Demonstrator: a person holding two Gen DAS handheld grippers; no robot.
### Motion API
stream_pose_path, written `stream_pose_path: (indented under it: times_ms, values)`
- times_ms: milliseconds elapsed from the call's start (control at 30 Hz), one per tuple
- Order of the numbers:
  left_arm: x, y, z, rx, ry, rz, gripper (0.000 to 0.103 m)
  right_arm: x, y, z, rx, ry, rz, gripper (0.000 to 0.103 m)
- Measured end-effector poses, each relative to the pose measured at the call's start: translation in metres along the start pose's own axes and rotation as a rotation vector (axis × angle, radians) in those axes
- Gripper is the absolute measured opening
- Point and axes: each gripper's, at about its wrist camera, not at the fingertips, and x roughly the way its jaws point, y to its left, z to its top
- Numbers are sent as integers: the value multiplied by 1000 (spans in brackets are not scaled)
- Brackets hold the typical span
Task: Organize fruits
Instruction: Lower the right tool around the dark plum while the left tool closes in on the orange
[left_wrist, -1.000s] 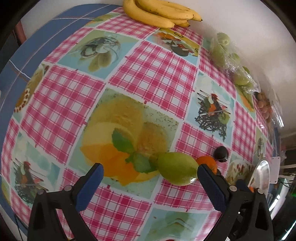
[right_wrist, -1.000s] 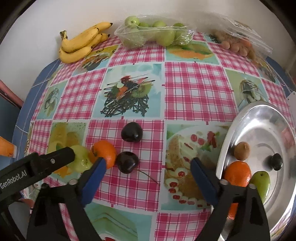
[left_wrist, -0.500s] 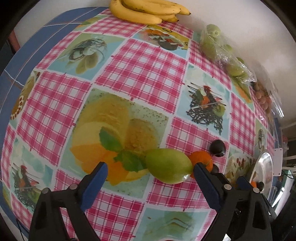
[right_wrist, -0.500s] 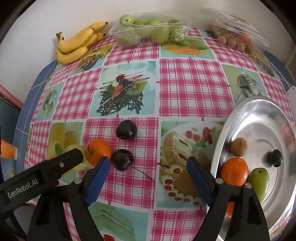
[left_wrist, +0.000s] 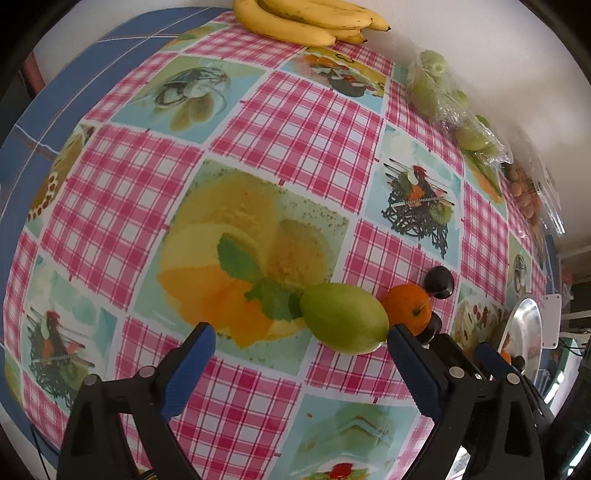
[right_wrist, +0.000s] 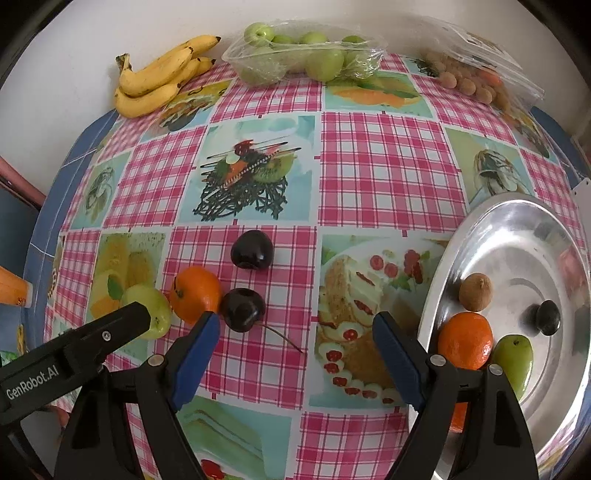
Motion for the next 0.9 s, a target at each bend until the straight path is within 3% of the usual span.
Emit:
stream_pose_path:
  times_ms: [200, 333, 433, 633, 767, 900]
  values:
    - [-13, 6, -2, -27, -35, 19, 96, -4, -1, 0, -4, -12, 15, 85]
    - [-16, 9, -2, -67, -38, -28, 95, -6, -3, 1, 9, -23, 58, 85]
    - [-15, 4, -1, -71, -37, -44, 95, -3, 1, 1, -4, -18, 76, 71]
    - [-9, -6, 0, -58, -36, -69, 94, 7, 13, -1, -47, 6, 88, 63]
    - [-1, -10, 0, -67, -9, -119, 85, 5, 13, 0, -52, -12, 98, 62]
    - [0, -10, 1, -78, -14, -129, 77, 4, 16, 0, -64, -7, 121, 51]
